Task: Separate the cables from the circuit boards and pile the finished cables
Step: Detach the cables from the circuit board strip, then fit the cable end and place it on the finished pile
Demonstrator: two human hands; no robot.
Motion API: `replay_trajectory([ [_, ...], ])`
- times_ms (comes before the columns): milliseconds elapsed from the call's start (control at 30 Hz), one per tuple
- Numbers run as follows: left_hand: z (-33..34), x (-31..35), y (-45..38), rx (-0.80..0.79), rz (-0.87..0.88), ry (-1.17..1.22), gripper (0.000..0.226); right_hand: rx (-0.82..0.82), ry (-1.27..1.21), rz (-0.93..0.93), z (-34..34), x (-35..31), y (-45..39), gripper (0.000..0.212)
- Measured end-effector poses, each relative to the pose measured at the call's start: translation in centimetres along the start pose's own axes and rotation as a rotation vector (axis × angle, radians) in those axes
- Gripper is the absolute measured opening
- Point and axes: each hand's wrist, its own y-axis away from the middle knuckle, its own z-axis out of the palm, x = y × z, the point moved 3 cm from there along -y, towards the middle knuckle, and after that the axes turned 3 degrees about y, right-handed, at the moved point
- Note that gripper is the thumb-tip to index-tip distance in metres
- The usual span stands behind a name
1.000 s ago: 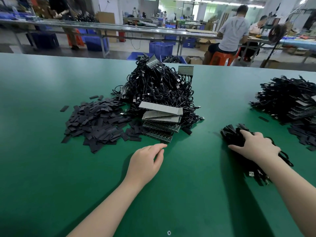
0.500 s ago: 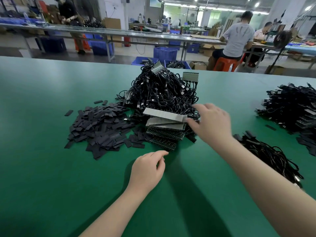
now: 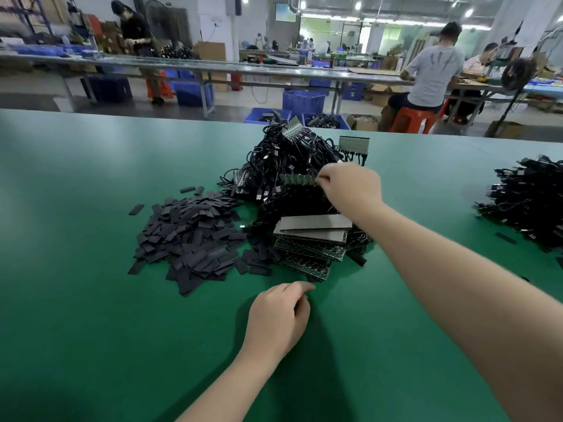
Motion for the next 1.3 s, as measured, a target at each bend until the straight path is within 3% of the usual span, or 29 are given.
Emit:
replay_trajectory([
  [100, -0.1, -0.1, 0.1, -0.005, 0.003, -0.002, 0.027, 0.033, -0.111, 0.053, -2.6, 0.5, -2.2, 0.027],
  [267, -0.2, -0.1, 0.0, -0.019, 0.037, 0.03, 0.025, 0.266, -0.279, 0.144, -9.0, 2.0, -5.8, 0.028],
  [467, -0.2, -0.1, 0.1, -0.016, 0.038, 0.039, 0.023, 0.359, -0.236, 0.021, -15.5, 2.2, -5.1, 0.032],
  [600, -0.8, -0.4, 0.4, 0.047, -0.064, 0.175, 0.03, 0.285, -0.172, -0.073, -17.3, 1.6, -1.8, 0.034],
  [733, -3.2, -1.3, 0.4, 0.275, -0.19, 0.411, 0.04, 0.154, -0.33, -0.123, -18.3, 1.9, 2.4, 0.03],
  [800, -5.3, -2.4, -0.1, 0.405, -0.306, 0.581, 0.042, 0.01, -0.475, -0.107, -18.3, 2.0, 4.4, 0.02],
  [900, -8.8, -5.0, -1.4, 0.501, -0.479, 0.784, 0.03, -0.311, -0.595, -0.103, -16.5, 1.9, 6.0, 0.033],
  [1000, -10.5, -6.1, -3.2, 0.356, -0.595, 0.879, 0.021, -0.578, -0.57, -0.129, -11.6, 0.9, 6.6, 0.047],
  [1100, -10.0, -5.9, -4.0, 0.21, -0.658, 0.828, 0.022, -0.758, -0.519, -0.136, -4.2, -0.1, 7.9, 0.031],
  [1200, -9.0, -5.2, -4.0, 0.162, -0.534, 0.559, 0.019, -0.71, -0.623, 0.003, 1.2, -0.4, 8.6, 0.023],
  [1300, -7.5, -3.6, -4.2, 0.042, -0.373, 0.353, 0.016, -0.6, -0.639, 0.003, 3.3, -0.6, 8.5, 0.027],
])
